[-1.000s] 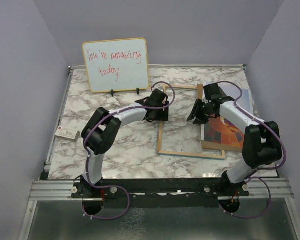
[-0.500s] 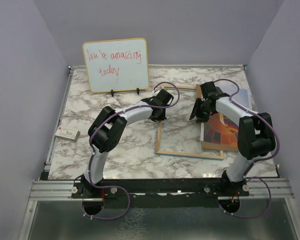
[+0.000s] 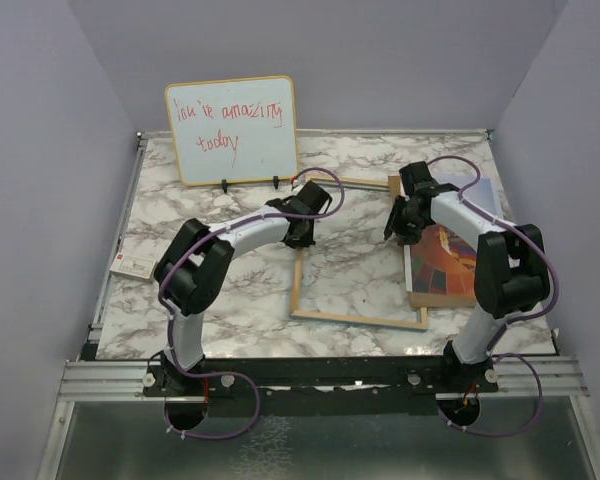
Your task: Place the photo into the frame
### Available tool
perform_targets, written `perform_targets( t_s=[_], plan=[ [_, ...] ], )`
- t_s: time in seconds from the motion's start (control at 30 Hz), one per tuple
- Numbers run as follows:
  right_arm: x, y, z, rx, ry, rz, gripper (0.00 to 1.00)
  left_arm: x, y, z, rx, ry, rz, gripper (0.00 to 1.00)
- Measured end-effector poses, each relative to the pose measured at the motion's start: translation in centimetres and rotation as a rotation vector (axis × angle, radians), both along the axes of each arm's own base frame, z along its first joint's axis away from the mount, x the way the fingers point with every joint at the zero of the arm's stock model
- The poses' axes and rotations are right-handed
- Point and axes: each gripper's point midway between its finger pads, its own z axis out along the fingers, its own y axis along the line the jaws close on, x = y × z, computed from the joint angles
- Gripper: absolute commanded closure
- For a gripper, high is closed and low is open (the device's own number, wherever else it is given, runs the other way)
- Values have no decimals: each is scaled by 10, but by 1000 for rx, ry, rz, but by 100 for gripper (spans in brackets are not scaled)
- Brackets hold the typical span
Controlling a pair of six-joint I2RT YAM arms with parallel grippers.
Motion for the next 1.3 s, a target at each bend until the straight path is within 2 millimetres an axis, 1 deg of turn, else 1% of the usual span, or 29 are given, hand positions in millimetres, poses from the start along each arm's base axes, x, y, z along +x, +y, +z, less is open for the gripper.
perform_targets(
  t_s=[0.1,0.3,0.5,0.63,0.7,0.77,0.9,0.97,1.07,1.17,1.3],
  plan=[
    [0,-1,0,-4,1,-3,53,-10,18,8,14,5,14,100],
    [0,1,3,7,-7,1,53,-35,47,9,39,25,50,100],
    [-1,11,13,65,-36,23,51,-68,78,3,40,59,126,100],
    [-1,23,21,131,-60,68,51,-80,95,1,38,80,183,100],
    [-1,32,25,163,-75,108,51,-81,100,2,36,83,197,100],
    [-1,42,27,185,-85,150,51,-80,100,3,31,78,201,100],
    [-7,70,28,217,-100,244,51,-80,100,5,27,75,201,100],
    [-9,82,25,220,-102,280,51,-80,100,4,27,75,201,100],
    [-12,93,9,188,-75,312,51,-81,100,3,25,74,202,100],
    [-7,94,-7,113,-62,315,51,-82,101,0,23,76,208,100],
    [7,84,-21,16,-65,295,52,-83,102,-3,16,79,223,100]
  ],
)
